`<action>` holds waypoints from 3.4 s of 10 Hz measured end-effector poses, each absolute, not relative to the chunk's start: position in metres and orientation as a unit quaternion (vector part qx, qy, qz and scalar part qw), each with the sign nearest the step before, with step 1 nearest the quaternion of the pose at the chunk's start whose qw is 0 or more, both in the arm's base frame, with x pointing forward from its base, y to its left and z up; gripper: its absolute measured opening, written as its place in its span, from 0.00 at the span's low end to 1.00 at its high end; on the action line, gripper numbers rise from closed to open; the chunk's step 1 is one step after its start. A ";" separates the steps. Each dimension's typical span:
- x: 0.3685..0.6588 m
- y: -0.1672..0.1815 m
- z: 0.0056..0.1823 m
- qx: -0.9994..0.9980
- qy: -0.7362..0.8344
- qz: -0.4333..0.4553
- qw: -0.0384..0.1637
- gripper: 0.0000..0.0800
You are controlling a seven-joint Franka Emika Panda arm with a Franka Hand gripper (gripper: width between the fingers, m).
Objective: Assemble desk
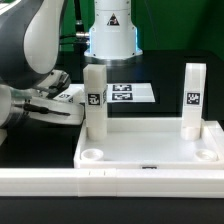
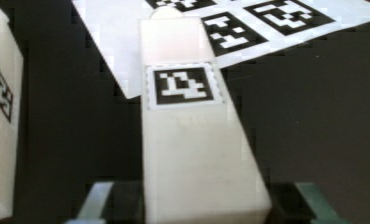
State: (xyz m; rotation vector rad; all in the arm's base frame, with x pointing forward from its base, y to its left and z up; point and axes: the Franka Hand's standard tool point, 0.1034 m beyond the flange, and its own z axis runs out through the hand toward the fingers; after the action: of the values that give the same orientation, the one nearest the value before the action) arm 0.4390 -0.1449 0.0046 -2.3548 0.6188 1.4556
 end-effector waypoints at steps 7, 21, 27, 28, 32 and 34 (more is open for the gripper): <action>0.485 -0.155 0.060 -0.861 0.182 0.446 0.163 0.37; 0.578 -0.151 0.114 -0.968 0.176 0.151 0.092 0.37; 0.607 -0.123 0.155 -0.982 0.170 0.041 0.066 0.37; 0.619 -0.117 0.168 -0.984 0.162 0.031 0.067 0.37; 0.632 -0.110 0.171 -0.985 0.164 -0.004 0.056 0.37; 0.650 -0.093 0.178 -0.982 0.163 -0.086 0.041 0.37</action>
Offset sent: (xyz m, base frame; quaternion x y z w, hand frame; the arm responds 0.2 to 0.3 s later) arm 0.0238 -0.0161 0.0341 -0.0253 0.0148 -0.0535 0.9981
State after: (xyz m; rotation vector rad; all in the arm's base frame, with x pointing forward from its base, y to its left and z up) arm 0.6504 -0.0925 0.1777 -3.0074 0.4995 -0.2631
